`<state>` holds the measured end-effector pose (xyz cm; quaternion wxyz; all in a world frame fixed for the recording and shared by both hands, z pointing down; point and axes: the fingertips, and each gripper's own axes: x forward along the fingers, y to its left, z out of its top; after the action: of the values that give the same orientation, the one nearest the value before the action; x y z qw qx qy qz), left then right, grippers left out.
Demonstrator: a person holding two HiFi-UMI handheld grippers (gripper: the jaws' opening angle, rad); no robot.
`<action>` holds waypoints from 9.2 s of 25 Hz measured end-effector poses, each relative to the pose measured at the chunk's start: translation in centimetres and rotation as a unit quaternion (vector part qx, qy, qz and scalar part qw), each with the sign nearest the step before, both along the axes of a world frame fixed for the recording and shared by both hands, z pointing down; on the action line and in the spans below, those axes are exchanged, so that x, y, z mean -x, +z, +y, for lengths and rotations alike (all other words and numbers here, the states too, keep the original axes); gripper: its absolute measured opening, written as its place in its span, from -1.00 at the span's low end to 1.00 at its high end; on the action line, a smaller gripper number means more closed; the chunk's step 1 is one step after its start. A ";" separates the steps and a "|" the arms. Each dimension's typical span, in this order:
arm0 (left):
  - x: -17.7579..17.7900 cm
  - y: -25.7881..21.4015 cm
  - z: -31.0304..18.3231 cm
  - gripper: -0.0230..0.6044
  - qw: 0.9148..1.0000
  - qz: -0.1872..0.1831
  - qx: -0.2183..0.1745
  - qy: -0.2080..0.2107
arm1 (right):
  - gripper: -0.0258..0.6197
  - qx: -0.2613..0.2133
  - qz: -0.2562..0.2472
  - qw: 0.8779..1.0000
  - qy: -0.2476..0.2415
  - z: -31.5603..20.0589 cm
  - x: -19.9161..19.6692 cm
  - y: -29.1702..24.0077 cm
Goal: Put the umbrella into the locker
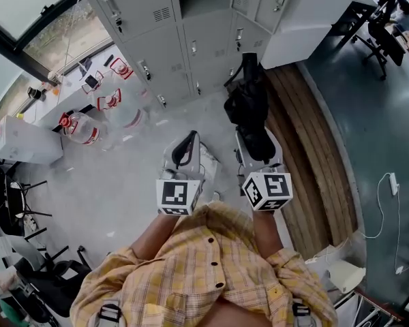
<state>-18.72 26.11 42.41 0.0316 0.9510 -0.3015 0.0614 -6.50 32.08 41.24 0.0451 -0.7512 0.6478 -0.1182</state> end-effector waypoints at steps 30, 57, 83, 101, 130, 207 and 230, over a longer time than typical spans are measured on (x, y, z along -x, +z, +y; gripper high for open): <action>-16.9 -2.9 -29.7 -0.91 1.000 0.015 0.005 -0.007 | -0.15 0.030 0.013 0.999 -0.031 -30.5 -15.5 -1.7; -20.2 -0.5 -38.9 -0.91 0.996 -0.006 0.025 -0.086 | -0.15 0.088 0.002 0.989 -0.116 -41.7 -19.2 3.2; -22.2 1.1 -42.3 -0.91 0.989 -0.034 0.027 -0.141 | -0.14 0.134 0.016 0.974 -0.181 -48.9 -22.2 7.8; -21.3 1.7 -44.5 -0.91 0.984 -0.044 0.030 -0.168 | -0.14 0.111 0.047 0.974 -0.189 -56.9 -23.6 8.9; -19.8 2.4 -45.9 -0.91 0.979 -0.058 0.035 -0.195 | -0.11 0.153 0.129 0.957 -0.211 -65.2 -23.0 12.7; -19.7 -0.8 -40.6 -0.91 0.993 -0.001 0.007 -0.122 | -0.92 -0.002 0.076 0.987 -0.144 -46.3 -19.4 -0.7; -20.1 -0.6 -41.2 -0.91 0.993 -0.002 0.005 -0.119 | -0.92 -0.005 0.070 0.987 -0.144 -44.8 -19.1 -0.5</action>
<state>1.38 -15.10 41.77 0.0429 0.9081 -0.4121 0.0602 12.60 -12.75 40.69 -0.0146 -0.6562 0.7514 -0.0675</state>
